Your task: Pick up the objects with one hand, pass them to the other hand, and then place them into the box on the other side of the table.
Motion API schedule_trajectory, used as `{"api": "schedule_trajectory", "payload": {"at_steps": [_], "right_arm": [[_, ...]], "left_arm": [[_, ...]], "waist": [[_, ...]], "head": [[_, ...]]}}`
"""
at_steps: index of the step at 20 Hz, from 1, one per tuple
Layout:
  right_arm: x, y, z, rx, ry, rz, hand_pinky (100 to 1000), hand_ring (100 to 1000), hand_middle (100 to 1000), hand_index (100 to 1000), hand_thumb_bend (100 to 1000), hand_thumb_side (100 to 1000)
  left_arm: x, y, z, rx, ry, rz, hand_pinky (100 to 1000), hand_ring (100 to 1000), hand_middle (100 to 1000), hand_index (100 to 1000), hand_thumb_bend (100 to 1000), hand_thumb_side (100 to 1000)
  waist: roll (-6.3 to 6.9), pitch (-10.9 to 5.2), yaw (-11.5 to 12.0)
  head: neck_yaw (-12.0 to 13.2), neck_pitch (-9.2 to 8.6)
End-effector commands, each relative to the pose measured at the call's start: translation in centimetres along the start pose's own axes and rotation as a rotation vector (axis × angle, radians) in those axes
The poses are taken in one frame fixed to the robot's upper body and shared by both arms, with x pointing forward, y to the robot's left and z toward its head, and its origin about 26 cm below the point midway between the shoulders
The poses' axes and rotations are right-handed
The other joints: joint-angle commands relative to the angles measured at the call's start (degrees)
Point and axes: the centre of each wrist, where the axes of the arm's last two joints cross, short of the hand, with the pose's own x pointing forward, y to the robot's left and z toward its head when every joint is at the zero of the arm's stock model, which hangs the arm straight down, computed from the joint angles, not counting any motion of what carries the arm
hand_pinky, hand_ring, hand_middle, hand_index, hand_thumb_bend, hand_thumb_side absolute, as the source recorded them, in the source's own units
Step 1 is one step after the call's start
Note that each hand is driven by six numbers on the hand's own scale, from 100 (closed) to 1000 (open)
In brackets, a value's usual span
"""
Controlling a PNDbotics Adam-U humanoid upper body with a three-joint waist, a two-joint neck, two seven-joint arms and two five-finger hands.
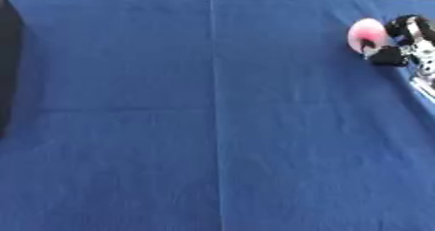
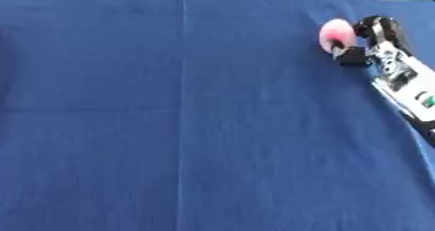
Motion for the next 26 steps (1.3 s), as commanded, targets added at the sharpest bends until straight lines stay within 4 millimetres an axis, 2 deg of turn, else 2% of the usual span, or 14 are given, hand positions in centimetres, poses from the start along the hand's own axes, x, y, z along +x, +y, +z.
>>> {"api": "schedule_trajectory", "payload": {"at_steps": [1,6,11,17,26], "right_arm": [[1.1,-1.3,-0.1,-0.024,-0.036,0.031,745,763,622,586,297,100],[2.3,-1.3,0.5,-0.036,-0.085,0.012,713,736,594,546,288,100],[4.9,-1.7,1.5,-0.058,-0.178,-0.018,698,765,544,488,177,100],[8.2,-1.9,3.8,-0.035,-0.31,-0.022,697,753,534,481,188,100],[10.9,-1.0,6.4,0.043,-0.423,-0.04,689,744,549,494,179,100]], "left_arm": [[0.5,0.7,-0.2,0.017,-0.019,-0.009,909,794,787,768,100,803],[0.2,0.7,-0.2,0.017,-0.012,-0.013,909,793,785,768,100,797],[-0.1,0.9,0.2,0.016,-0.002,-0.016,907,793,785,767,100,785],[-0.4,1.0,0.5,0.012,0.01,-0.012,906,792,783,767,100,779],[0.6,1.3,0.7,-0.016,-0.046,0.0,880,786,774,763,100,740]], "waist": [[0.22,-2.08,-0.2],[0.66,-3.08,-1.1],[2.07,-4.95,-3.3],[3.21,-7.16,-5.5],[3.92,-10.25,-7.1]], "head": [[0.3,0.21],[0.6,1.38],[2.2,3.33],[4.2,4.92],[6.0,7.52]]}}
